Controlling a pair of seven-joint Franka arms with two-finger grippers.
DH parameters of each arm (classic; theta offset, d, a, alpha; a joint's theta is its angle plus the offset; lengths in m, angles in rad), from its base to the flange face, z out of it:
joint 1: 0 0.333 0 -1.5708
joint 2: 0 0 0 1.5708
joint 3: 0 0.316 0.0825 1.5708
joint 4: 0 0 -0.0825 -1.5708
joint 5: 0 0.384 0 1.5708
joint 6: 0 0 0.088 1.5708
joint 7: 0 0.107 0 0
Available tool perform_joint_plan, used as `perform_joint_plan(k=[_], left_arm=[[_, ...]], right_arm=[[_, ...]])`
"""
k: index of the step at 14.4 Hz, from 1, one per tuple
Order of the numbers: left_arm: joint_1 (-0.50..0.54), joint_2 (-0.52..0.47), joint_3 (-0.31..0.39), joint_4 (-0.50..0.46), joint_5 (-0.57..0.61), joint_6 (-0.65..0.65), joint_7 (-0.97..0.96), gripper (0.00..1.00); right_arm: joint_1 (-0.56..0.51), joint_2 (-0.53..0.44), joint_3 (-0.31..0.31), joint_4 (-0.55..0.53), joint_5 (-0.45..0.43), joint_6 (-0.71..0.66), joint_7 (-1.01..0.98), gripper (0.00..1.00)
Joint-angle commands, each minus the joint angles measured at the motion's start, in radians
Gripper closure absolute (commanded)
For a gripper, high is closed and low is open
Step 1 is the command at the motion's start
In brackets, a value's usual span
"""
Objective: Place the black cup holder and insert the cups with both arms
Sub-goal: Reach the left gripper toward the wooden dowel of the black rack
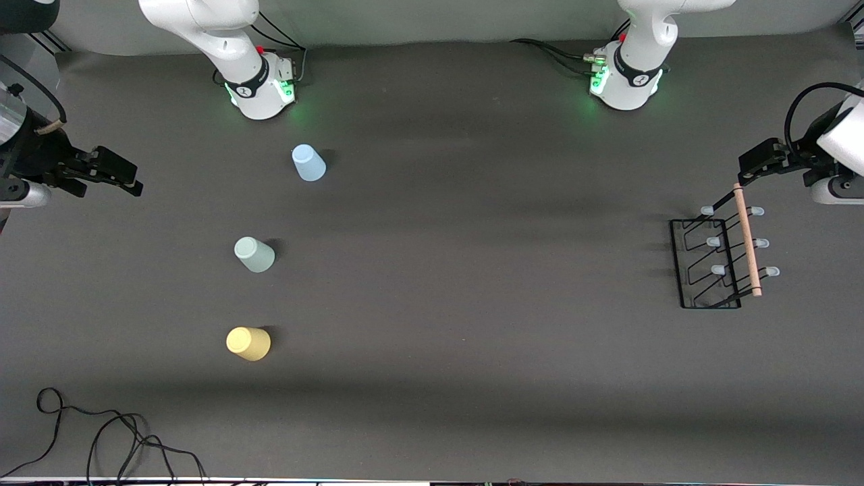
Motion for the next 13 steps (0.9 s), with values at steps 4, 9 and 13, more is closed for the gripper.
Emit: perform_joint_plan(k=[4,9,13], left_arm=[[-0.013,0.0,0.003,0.003,0.007,0.007,-0.004,0.0],[-0.006,-0.003,0.004,-0.006,0.007,0.001,-0.004,0.0],[0.06,-0.064,0.049,-0.093,0.016,0.002,0.149,0.0]], right_arm=[[0.013,0.007,-0.004,0.02,-0.013,-0.009,0.013,0.0],[0.013,0.006,-0.007,0.008,-0.013,-0.014,0.026,0.0],[0.013,0.021,-0.006,0.002,-0.015,-0.013,0.01,0.0]])
